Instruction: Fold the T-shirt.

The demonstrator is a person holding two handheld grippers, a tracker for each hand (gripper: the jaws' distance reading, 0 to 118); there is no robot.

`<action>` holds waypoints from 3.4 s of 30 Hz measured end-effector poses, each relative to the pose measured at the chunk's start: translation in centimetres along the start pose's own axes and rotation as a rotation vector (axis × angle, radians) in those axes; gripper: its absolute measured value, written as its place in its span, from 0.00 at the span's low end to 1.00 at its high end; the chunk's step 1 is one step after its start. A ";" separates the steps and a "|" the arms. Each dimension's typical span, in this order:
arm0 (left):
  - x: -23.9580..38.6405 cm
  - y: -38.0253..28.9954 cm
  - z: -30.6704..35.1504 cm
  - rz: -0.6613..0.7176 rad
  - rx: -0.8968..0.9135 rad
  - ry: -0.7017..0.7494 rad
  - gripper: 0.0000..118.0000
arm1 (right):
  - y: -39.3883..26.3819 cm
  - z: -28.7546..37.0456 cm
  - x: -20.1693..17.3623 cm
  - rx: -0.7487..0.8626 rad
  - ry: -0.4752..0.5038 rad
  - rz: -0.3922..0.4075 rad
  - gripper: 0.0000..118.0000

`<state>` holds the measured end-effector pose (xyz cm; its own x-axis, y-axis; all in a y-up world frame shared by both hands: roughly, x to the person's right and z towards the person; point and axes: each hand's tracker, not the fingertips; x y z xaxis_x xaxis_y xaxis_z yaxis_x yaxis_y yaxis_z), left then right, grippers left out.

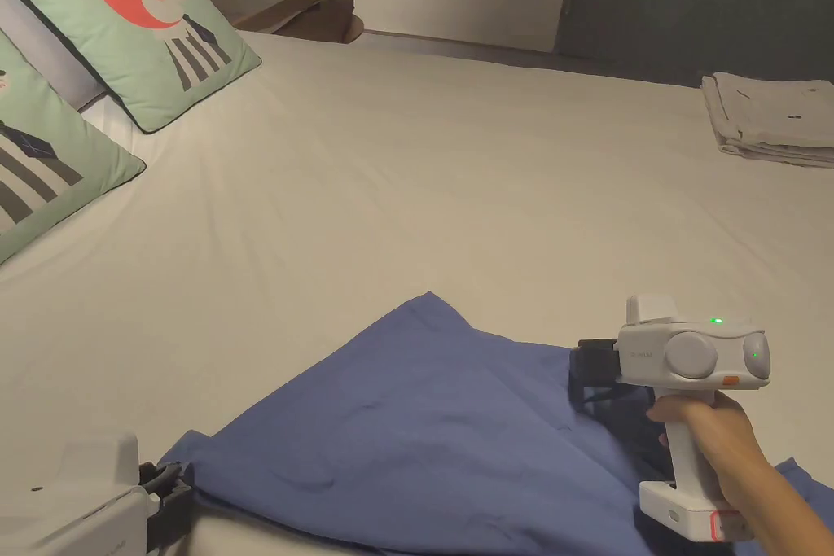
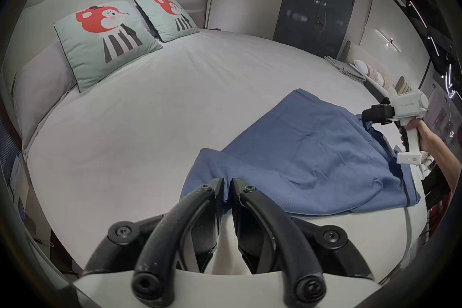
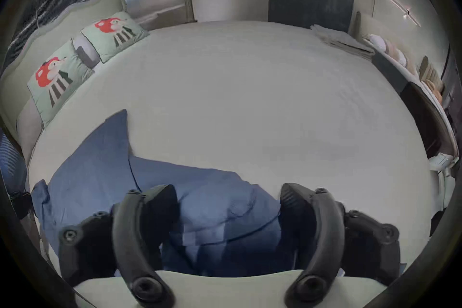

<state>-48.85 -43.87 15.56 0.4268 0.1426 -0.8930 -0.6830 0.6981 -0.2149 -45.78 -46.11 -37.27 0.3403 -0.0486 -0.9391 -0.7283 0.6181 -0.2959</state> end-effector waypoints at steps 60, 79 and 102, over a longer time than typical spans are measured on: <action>19.1 46.1 -5.6 -0.209 0.612 -0.057 0.04 | 23.9 24.7 13.0 0.883 -0.300 -0.103 0.03; 14.5 30.1 -19.5 -0.106 0.317 -0.031 0.04 | 10.1 9.5 11.9 0.600 -0.280 -0.140 0.03; 5.8 6.8 -11.7 -0.185 -0.044 -0.037 0.04 | -17.9 14.0 7.4 0.330 -0.131 -0.303 0.03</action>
<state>-57.96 -46.52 4.30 0.5686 0.0410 -0.8216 -0.6156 0.6836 -0.3920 -21.84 -46.54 -36.46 0.5961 -0.1789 -0.7827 -0.3636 0.8091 -0.4618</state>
